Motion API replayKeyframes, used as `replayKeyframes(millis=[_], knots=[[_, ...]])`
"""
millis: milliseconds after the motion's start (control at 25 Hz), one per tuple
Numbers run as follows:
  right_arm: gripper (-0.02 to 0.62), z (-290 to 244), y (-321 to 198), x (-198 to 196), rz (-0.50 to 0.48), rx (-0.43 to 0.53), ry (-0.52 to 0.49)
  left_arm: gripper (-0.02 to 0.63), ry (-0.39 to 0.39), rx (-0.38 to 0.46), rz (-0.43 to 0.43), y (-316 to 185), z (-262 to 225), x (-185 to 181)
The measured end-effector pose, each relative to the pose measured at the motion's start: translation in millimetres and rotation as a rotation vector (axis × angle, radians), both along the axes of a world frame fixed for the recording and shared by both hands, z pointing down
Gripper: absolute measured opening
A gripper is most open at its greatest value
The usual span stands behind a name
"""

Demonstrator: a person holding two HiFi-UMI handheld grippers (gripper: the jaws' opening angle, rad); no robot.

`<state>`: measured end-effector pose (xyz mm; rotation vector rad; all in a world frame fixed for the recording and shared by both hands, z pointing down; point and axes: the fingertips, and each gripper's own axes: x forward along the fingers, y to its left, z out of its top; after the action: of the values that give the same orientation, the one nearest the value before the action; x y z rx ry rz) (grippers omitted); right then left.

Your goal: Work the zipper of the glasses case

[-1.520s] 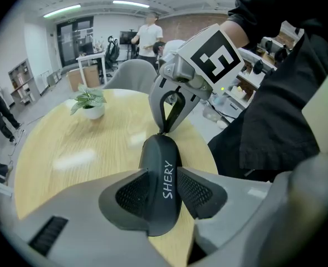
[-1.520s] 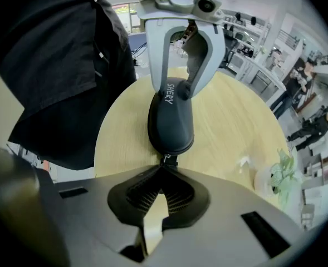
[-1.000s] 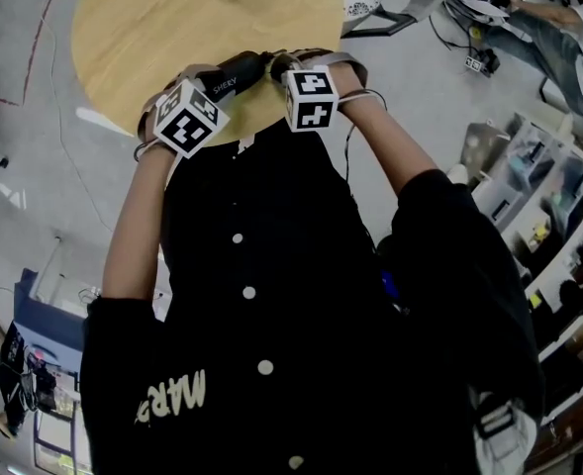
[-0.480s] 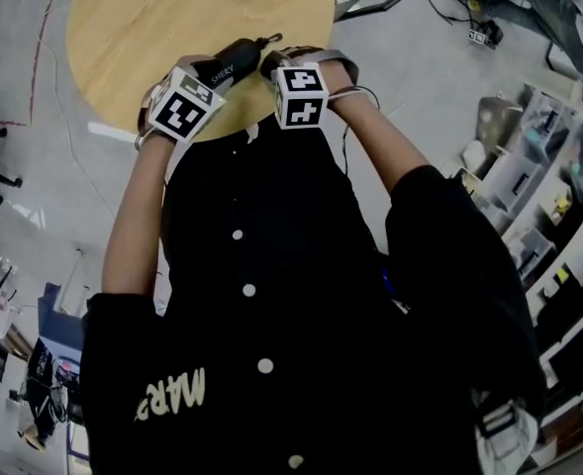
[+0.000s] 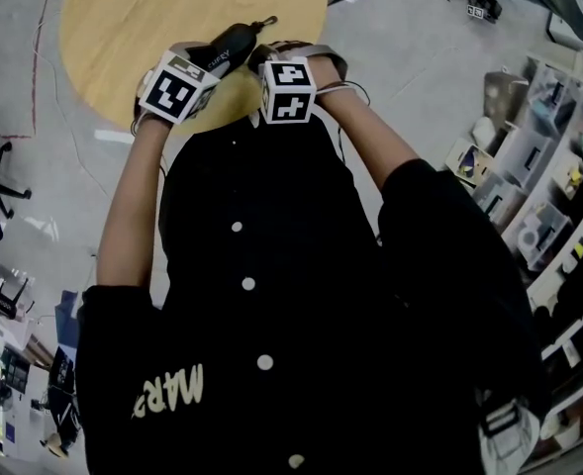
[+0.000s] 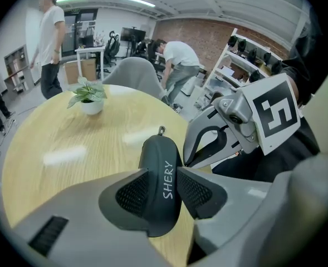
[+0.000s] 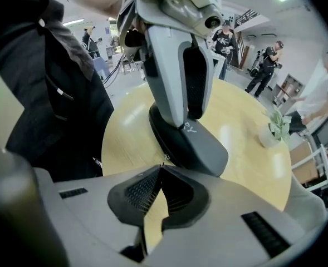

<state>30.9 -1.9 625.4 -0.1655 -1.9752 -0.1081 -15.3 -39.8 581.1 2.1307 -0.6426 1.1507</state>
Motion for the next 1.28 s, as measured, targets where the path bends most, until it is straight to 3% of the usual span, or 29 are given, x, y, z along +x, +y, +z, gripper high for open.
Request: replayKeyframes(millis=[680,1080,1280], knots=[[0.009,-8,32,-42,0.146,0.019,-0.063,0.158,0.073,-0.012,0.004,1,-5,-1],[0.015,-7,51,-65,0.290,-0.048,-0.090,0.158,0.086,-0.003,0.000,4,-5,3],[0.020,-5,63,-80,0.393,-0.141,-0.111,0.158,0.088,0.000,-0.008,7,-6,2]])
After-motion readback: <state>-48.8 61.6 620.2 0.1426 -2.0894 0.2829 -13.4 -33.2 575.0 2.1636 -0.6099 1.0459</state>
